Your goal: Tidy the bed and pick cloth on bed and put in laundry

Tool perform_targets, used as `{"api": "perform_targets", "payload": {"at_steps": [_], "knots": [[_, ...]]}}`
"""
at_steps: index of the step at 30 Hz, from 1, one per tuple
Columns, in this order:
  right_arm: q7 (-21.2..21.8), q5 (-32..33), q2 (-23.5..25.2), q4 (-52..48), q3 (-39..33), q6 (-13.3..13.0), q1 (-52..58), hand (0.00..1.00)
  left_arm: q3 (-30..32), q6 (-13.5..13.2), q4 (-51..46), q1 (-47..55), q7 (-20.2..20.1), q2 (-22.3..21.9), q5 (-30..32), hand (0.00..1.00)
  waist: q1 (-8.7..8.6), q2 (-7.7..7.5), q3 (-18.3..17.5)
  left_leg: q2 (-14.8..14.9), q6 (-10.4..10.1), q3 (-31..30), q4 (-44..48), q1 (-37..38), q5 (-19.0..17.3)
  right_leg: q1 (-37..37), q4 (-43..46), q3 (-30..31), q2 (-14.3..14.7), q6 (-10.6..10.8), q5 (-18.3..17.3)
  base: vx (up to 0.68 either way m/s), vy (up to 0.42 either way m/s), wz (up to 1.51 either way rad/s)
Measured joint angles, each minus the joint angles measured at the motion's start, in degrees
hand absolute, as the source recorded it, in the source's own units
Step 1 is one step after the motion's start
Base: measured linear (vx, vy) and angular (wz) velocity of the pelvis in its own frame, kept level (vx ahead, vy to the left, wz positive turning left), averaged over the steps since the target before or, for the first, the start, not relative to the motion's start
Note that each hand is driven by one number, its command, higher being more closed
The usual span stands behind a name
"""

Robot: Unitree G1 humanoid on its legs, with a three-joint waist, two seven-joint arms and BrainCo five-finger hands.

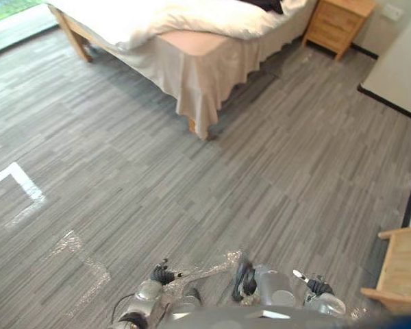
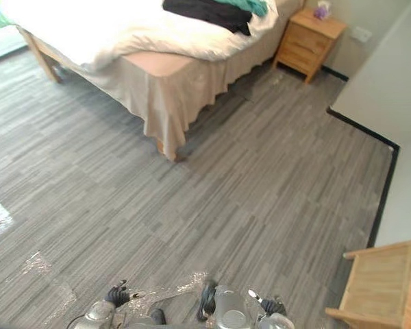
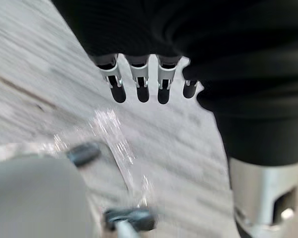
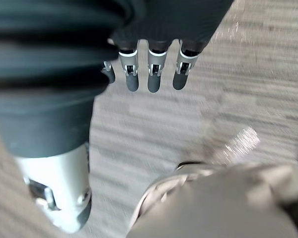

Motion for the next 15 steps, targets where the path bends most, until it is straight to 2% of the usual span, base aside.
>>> {"api": "perform_targets", "payload": {"at_steps": [1, 2, 3, 4, 5, 6, 7, 9, 10, 11, 12, 15], "knots": [[0.0, 0.0, 0.0, -0.1, 0.0, 0.0, 0.0, 0.00, 0.0, -0.1, 0.0, -0.2, 0.0, 0.0, 0.0, 0.00, -0.10, -0.36, 0.2, 0.1, -0.5, 0.5, 0.0, 0.5, -0.3, -0.4, -1.2, 0.0, -1.1, 0.1, 1.2, 0.34, -0.323, -0.16], [-0.1, 0.1, 0.1, 0.0, 0.0, 0.0, 0.5, 0.00, 0.0, -0.2, 0.3, -0.1, 0.0, 0.0, 0.0, 0.00, -0.31, -1.05, 0.6, 0.3, -1.7, 1.6, -0.3, 2.7, -1.2, -0.5, -3.0, -0.1, -3.6, 0.9, 2.1, 0.49, -0.507, -0.04], [-0.1, 0.5, -0.7, 0.1, 0.2, 0.0, 0.6, 0.00, 0.4, -0.5, 0.3, 0.3, 0.0, -1.0, 0.0, 0.00, -0.77, 0.09, 1.1, 2.3, -1.8, 3.0, -0.6, 6.3, -1.5, -1.0, 2.4, -1.7, -4.0, -3.9, 6.8, 0.60, -0.611, -0.10], [0.0, 0.5, -1.3, 0.2, 0.4, 0.0, 0.1, 0.00, 0.5, -0.7, 0.4, 0.3, -0.1, -1.4, 0.0, 0.00, -0.99, 1.32, 1.0, 3.6, -1.2, 3.7, -0.1, 6.4, -0.5, -1.9, 4.9, -2.0, -3.2, -5.8, 4.9, 0.63, -0.667, -0.29], [0.1, 0.5, -2.1, 0.2, 0.8, -0.3, -1.0, 0.00, 0.8, -1.0, 0.4, 0.3, 0.0, -1.6, 0.1, 0.00, -1.31, 3.01, 0.8, 6.0, -1.8, 4.3, 3.0, 5.0, 3.4, -3.1, 7.4, -2.2, -1.3, -7.2, 1.3, 0.44, -0.481, -0.33], [0.1, 0.4, -2.5, 0.3, 1.1, -0.5, -1.5, 0.00, 1.1, -1.1, 0.3, 0.2, 0.0, -1.6, 0.1, 0.00, -1.40, 3.75, 0.7, 7.9, -1.9, 3.9, 7.3, 2.9, 5.4, -3.0, 7.7, -2.4, 0.3, -7.9, -0.6, 0.71, -0.723, -0.50], [0.2, 0.3, -3.0, 0.8, 2.4, -0.5, -2.1, 0.00, 2.6, -1.3, 0.2, 0.4, 0.0, -1.6, 0.1, 0.00, -1.35, 4.48, 0.6, 12.7, 2.8, -0.3, 23.6, -4.3, 10.7, 0.2, 5.5, -2.8, 4.6, -9.8, -3.5, 0.63, -0.567, -0.41], [0.2, -0.1, -3.0, 1.3, 3.8, -0.6, -2.3, 0.00, 2.8, -1.3, -0.4, 0.9, 0.1, -1.6, 0.0, 0.00, -1.27, 4.40, 0.7, 15.2, 6.5, -2.5, 37.0, -8.6, 10.4, 4.3, 2.7, -2.7, 7.6, -10.7, -4.2, 0.69, -0.479, -0.36], [-0.1, -1.5, -3.2, 1.5, 7.2, -0.6, -2.4, 0.00, 2.7, -1.3, -1.3, 1.3, 0.1, -2.2, 0.0, 0.00, -1.18, 3.97, 0.9, 15.1, 6.7, -4.4, 51.2, -13.4, 6.1, 12.0, -1.9, -1.9, 10.9, -12.5, -4.8, 0.59, -0.368, -0.27], [-0.1, -1.7, -3.2, 1.5, 7.5, -0.6, -2.4, 0.00, 2.7, -1.3, -1.4, 1.3, 0.0, -2.3, -0.1, 0.00, -1.12, 3.80, 0.9, 14.7, 6.5, -4.8, 51.9, -13.8, 5.7, 12.6, -2.3, -1.7, 11.1, -12.5, -4.8, 0.66, -0.407, -0.36], [-0.2, -2.0, -3.2, 1.7, 9.7, -0.7, -2.9, 0.00, 2.6, -1.4, -3.0, 1.2, 0.0, -2.9, -0.6, 0.00, -0.21, 3.15, 0.6, 11.4, 5.3, -5.4, 55.5, -16.6, 2.9, 15.9, -4.7, -0.2, 11.8, -12.6, -5.1, 0.31, -0.160, -0.42], [-0.1, -4.1, -2.7, 3.8, 11.3, -0.5, -6.7, 0.00, 3.1, -2.0, -6.1, 0.8, 0.1, -4.1, -1.4, 0.00, 3.20, 2.46, 0.9, 2.8, 4.8, -4.1, 54.2, -23.9, -2.4, 22.3, -10.2, 5.1, 13.0, -12.3, -5.0, 0.52, -0.208, -0.79]]}}
